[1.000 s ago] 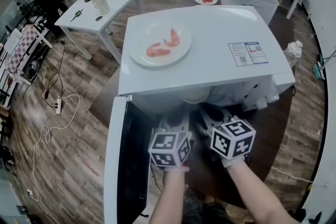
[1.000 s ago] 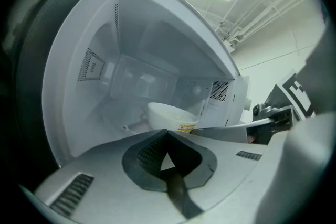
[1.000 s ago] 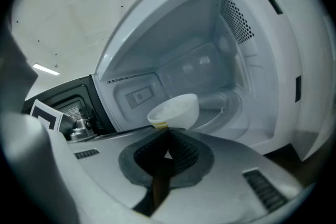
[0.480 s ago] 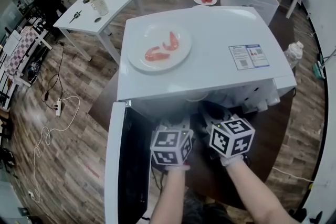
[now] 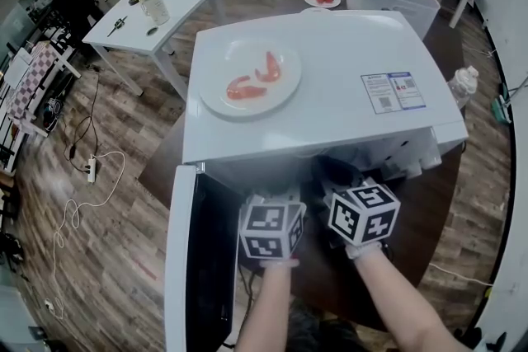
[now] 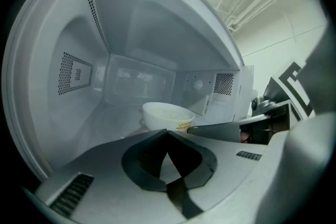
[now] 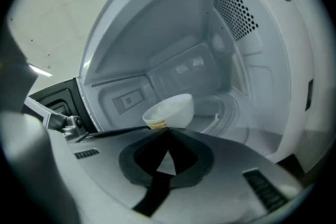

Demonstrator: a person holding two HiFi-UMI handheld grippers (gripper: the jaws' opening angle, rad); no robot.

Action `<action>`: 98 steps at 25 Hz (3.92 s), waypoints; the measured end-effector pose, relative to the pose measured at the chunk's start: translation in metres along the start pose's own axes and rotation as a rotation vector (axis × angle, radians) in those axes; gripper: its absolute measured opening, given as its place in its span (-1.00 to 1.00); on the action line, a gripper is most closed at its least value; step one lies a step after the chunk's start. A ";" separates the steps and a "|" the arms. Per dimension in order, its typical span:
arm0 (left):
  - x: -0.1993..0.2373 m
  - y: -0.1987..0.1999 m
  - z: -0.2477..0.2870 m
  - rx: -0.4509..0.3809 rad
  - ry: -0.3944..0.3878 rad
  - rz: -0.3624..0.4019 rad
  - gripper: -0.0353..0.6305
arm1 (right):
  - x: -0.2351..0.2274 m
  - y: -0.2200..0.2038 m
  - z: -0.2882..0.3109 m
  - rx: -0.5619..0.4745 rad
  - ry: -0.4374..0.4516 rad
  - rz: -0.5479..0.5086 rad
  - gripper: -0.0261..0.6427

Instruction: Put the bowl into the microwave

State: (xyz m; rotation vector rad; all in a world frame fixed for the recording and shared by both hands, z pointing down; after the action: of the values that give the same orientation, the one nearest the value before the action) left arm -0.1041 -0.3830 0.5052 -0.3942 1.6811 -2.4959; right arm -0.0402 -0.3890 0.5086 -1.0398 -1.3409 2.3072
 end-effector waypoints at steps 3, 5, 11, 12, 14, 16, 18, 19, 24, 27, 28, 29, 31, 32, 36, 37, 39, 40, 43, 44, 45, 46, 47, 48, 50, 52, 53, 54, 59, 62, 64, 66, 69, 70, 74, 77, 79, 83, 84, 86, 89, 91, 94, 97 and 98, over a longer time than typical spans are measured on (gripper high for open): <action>0.000 0.001 0.001 0.013 0.001 0.010 -0.86 | -0.001 0.001 0.002 0.000 -0.006 0.005 -0.90; -0.001 0.002 0.002 0.015 0.002 0.017 -0.86 | -0.002 0.002 0.002 -0.002 -0.009 0.006 -0.90; -0.001 0.005 0.003 0.007 0.014 0.046 -0.86 | -0.005 0.004 0.004 -0.004 -0.012 0.017 -0.90; -0.001 0.006 0.003 0.006 0.015 0.046 -0.86 | -0.006 0.003 0.003 -0.001 -0.015 0.018 -0.90; -0.001 0.005 0.003 0.006 0.013 0.043 -0.86 | -0.008 0.002 0.003 0.005 -0.027 0.021 -0.90; -0.001 0.003 0.002 0.010 0.008 0.039 -0.86 | -0.011 0.000 0.002 0.011 -0.041 0.018 -0.90; -0.001 0.001 0.002 0.013 0.004 0.033 -0.86 | -0.011 -0.001 0.001 0.015 -0.041 0.008 -0.90; -0.001 0.001 0.002 0.012 0.003 0.028 -0.86 | -0.010 -0.001 0.000 0.015 -0.039 0.001 -0.90; -0.002 -0.001 -0.001 0.012 0.002 -0.003 -0.86 | -0.007 0.000 -0.006 0.009 -0.039 -0.027 -0.90; -0.004 -0.004 -0.004 0.012 -0.002 -0.008 -0.86 | -0.004 0.000 -0.010 0.003 -0.028 -0.036 -0.90; -0.005 -0.004 -0.005 0.011 -0.004 -0.011 -0.86 | -0.003 -0.001 -0.011 0.000 -0.022 -0.035 -0.90; -0.006 -0.005 -0.006 0.011 -0.006 -0.014 -0.86 | -0.001 -0.001 -0.012 -0.004 -0.015 -0.033 -0.90; -0.008 -0.006 -0.008 0.009 -0.008 -0.019 -0.86 | 0.001 -0.001 -0.015 -0.010 -0.002 -0.030 -0.90; -0.009 -0.006 -0.009 0.010 -0.009 -0.023 -0.86 | 0.002 -0.001 -0.016 -0.013 0.003 -0.029 -0.90; -0.012 -0.009 -0.014 0.007 -0.014 -0.042 -0.86 | 0.005 -0.003 -0.023 -0.027 0.020 -0.018 -0.90; -0.012 -0.009 -0.015 0.004 -0.015 -0.048 -0.86 | 0.005 -0.002 -0.026 -0.036 0.019 -0.016 -0.90; -0.015 -0.010 -0.019 -0.003 -0.024 -0.067 -0.86 | 0.006 -0.002 -0.032 -0.060 0.011 -0.009 -0.91; -0.016 -0.011 -0.021 -0.006 -0.035 -0.082 -0.86 | 0.006 -0.002 -0.035 -0.069 0.009 -0.007 -0.91; -0.023 -0.013 -0.027 -0.017 -0.063 -0.114 -0.86 | 0.012 -0.002 -0.044 -0.078 0.020 -0.046 -0.91; -0.025 -0.013 -0.030 -0.022 -0.067 -0.118 -0.86 | 0.014 -0.002 -0.047 -0.070 0.021 -0.068 -0.91; -0.027 -0.013 -0.033 -0.028 -0.071 -0.124 -0.86 | 0.016 -0.003 -0.049 -0.061 0.021 -0.090 -0.91; -0.028 -0.013 -0.036 -0.036 -0.075 -0.135 -0.86 | 0.017 -0.004 -0.051 -0.054 0.021 -0.105 -0.91; -0.030 -0.012 -0.039 -0.045 -0.079 -0.147 -0.86 | 0.019 -0.005 -0.054 -0.051 0.022 -0.112 -0.91; -0.032 -0.012 -0.043 -0.052 -0.082 -0.158 -0.86 | 0.020 -0.006 -0.057 -0.050 0.023 -0.114 -0.91; -0.036 -0.011 -0.050 -0.060 -0.087 -0.162 -0.86 | 0.023 -0.008 -0.063 -0.044 0.023 -0.120 -0.91; -0.042 -0.011 -0.056 -0.064 -0.096 -0.164 -0.86 | 0.027 -0.010 -0.069 -0.034 0.028 -0.139 -0.91; -0.045 -0.011 -0.060 -0.066 -0.103 -0.170 -0.86 | 0.030 -0.011 -0.072 -0.030 0.036 -0.148 -0.91; -0.048 -0.012 -0.063 -0.067 -0.109 -0.172 -0.86 | 0.034 -0.012 -0.075 -0.027 0.048 -0.156 -0.91; -0.063 -0.013 -0.081 -0.068 -0.122 -0.162 -0.86 | 0.052 -0.018 -0.094 -0.025 0.101 -0.151 -0.91; -0.073 -0.011 -0.095 -0.073 -0.128 -0.171 -0.86 | 0.063 -0.022 -0.107 -0.017 0.127 -0.151 -0.91; -0.079 -0.009 -0.104 -0.079 -0.132 -0.163 -0.86 | 0.069 -0.022 -0.115 -0.016 0.141 -0.152 -0.91; -0.084 -0.008 -0.113 -0.081 -0.132 -0.155 -0.86 | 0.075 -0.021 -0.123 -0.024 0.153 -0.135 -0.91; -0.090 -0.007 -0.127 -0.084 -0.129 -0.157 -0.86 | 0.082 -0.024 -0.134 -0.026 0.169 -0.096 -0.91; -0.091 -0.007 -0.131 -0.085 -0.127 -0.155 -0.86 | 0.084 -0.025 -0.137 -0.020 0.174 -0.094 -0.91; -0.098 -0.010 -0.149 -0.086 -0.125 -0.142 -0.86 | 0.096 -0.030 -0.151 0.004 0.179 -0.147 -0.91; -0.104 -0.013 -0.159 -0.085 -0.126 -0.135 -0.86 | 0.103 -0.033 -0.161 0.009 0.176 -0.180 -0.91; -0.108 -0.012 -0.166 -0.087 -0.124 -0.125 -0.86 | 0.107 -0.033 -0.168 0.003 0.177 -0.187 -0.91; -0.117 -0.009 -0.180 -0.092 -0.123 -0.116 -0.86 | 0.118 -0.030 -0.184 -0.023 0.206 -0.182 -0.91; -0.119 -0.009 -0.184 -0.093 -0.123 -0.118 -0.86 | 0.121 -0.030 -0.188 -0.030 0.217 -0.180 -0.91; -0.123 -0.011 -0.191 -0.096 -0.121 -0.123 -0.86 | 0.126 -0.030 -0.195 -0.037 0.231 -0.180 -0.91; -0.128 -0.012 -0.202 -0.105 -0.117 -0.136 -0.86 | 0.132 -0.032 -0.204 -0.034 0.233 -0.184 -0.91; -0.131 -0.011 -0.209 -0.112 -0.115 -0.142 -0.86 | 0.137 -0.031 -0.211 -0.036 0.235 -0.190 -0.91; -0.137 -0.007 -0.218 -0.123 -0.115 -0.135 -0.87 | 0.143 -0.030 -0.221 -0.034 0.243 -0.195 -0.91; -0.143 -0.004 -0.228 -0.133 -0.117 -0.132 -0.87 | 0.149 -0.029 -0.232 -0.027 0.243 -0.204 -0.92; -0.145 -0.003 -0.231 -0.136 -0.118 -0.132 -0.87 | 0.150 -0.029 -0.235 -0.025 0.243 -0.202 -0.92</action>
State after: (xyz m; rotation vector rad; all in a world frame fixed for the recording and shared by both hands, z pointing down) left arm -0.0271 -0.1412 0.4036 -0.6726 1.8384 -2.3987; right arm 0.0160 -0.1396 0.3933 -1.0969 -1.3143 1.9539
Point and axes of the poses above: the fingertips, and each gripper's own axes: z forward along the fingers, x to its left, y out of its top, the point moved 2 cm from there along -z, backward along the fingers, and after that the axes turned 7 degrees about y, right-handed, at the moved point
